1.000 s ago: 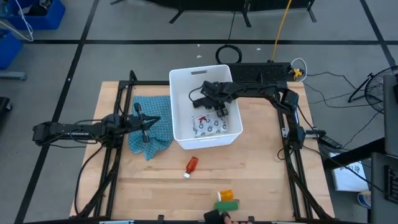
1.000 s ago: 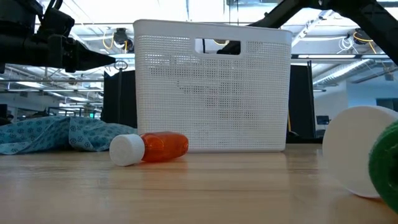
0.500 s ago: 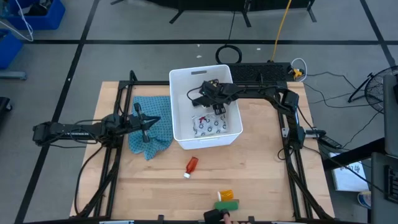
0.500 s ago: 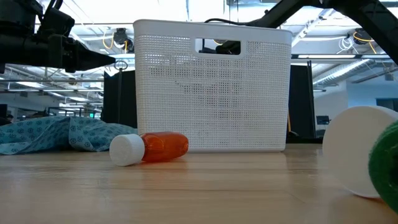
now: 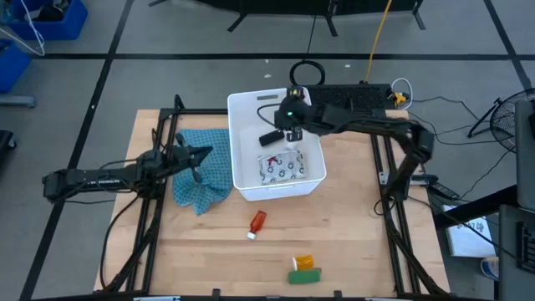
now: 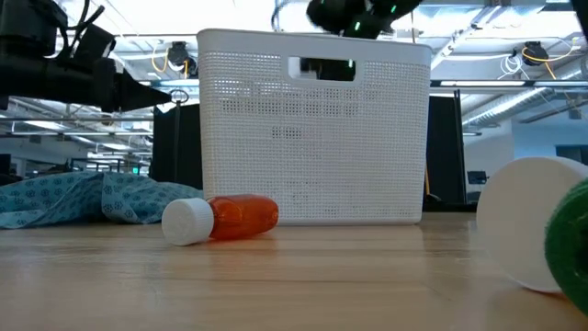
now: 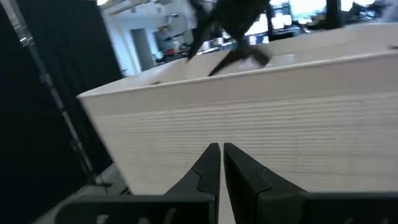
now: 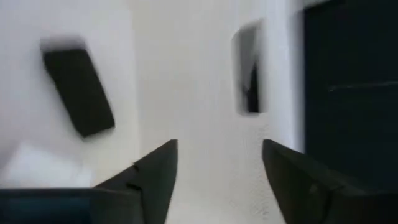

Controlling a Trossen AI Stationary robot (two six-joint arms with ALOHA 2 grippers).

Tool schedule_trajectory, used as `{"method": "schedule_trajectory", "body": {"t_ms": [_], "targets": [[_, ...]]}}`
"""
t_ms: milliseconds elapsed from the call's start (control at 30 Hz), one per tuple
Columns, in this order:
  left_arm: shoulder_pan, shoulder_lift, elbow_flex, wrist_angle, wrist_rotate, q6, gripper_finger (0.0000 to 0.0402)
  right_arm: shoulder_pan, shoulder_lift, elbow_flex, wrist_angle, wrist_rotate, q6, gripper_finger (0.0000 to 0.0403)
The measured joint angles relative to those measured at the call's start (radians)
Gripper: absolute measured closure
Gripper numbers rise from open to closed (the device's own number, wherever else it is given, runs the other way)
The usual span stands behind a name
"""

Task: Pick & place medical supplies in basket/bin
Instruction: Adjust the white bin

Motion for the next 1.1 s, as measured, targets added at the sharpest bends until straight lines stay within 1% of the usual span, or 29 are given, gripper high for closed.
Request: {"method": "schedule_trajectory", "body": {"t_ms": [133, 200, 300, 333, 367, 500, 567, 667, 733, 800, 900, 1000, 1033, 1100], "targets": [[0.044, 0.000, 0.000, -0.003, 0.020, -0.044, 0.0376, 0.012, -0.101, 0.001, 0.022, -0.148, 0.072, 0.0254], [0.058, 0.000, 0.000, -0.006, 0.035, -0.055, 0.0376, 0.019, -0.137, 0.002, 0.021, -0.188, 0.108, 0.0297], [0.079, 0.010, 0.000, -0.014, 0.035, -0.071, 0.0376, 0.035, -0.189, 0.001, -0.005, -0.179, 0.158, 0.0370], [0.087, 0.017, 0.000, -0.014, 0.036, -0.076, 0.0376, 0.040, -0.207, 0.001, -0.017, -0.160, 0.175, 0.0386], [0.097, 0.028, 0.000, -0.014, 0.037, -0.087, 0.0376, 0.045, -0.224, 0.001, -0.036, -0.140, 0.195, 0.0393], [0.136, 0.099, 0.000, 0.034, 0.039, -0.154, 0.0396, 0.058, -0.276, 0.001, -0.127, -0.076, 0.290, 0.0399], [0.153, 0.141, 0.000, 0.074, 0.047, -0.179, 0.0397, 0.065, -0.297, 0.000, -0.185, -0.041, 0.338, 0.0401], [0.170, 0.201, 0.000, 0.109, 0.052, -0.198, 0.0398, 0.084, -0.329, 0.000, -0.267, 0.065, 0.417, 0.0402], [0.182, 0.245, 0.000, 0.137, 0.032, -0.218, 0.0399, 0.097, -0.349, 0.000, -0.343, 0.143, 0.480, 0.0402], [0.194, 0.283, -0.001, 0.175, 0.023, -0.250, 0.0399, 0.103, -0.368, 0.000, -0.428, 0.176, 0.572, 0.0402], [0.209, 0.337, 0.003, 0.244, 0.035, -0.284, 0.0399, 0.104, -0.398, 0.000, -0.565, 0.180, 0.722, 0.0402], [0.216, 0.379, 0.027, 0.247, 0.033, -0.292, 0.0400, 0.112, -0.412, 0.000, -0.680, 0.176, 0.867, 0.0403], [0.218, 0.395, 0.035, 0.247, 0.030, -0.294, 0.0400, 0.117, -0.416, 0.000, -0.716, 0.168, 0.909, 0.0403], [0.221, 0.424, 0.053, 0.244, 0.030, -0.307, 0.0400, 0.117, -0.424, 0.000, -0.768, 0.105, 0.978, 0.0403]]}}
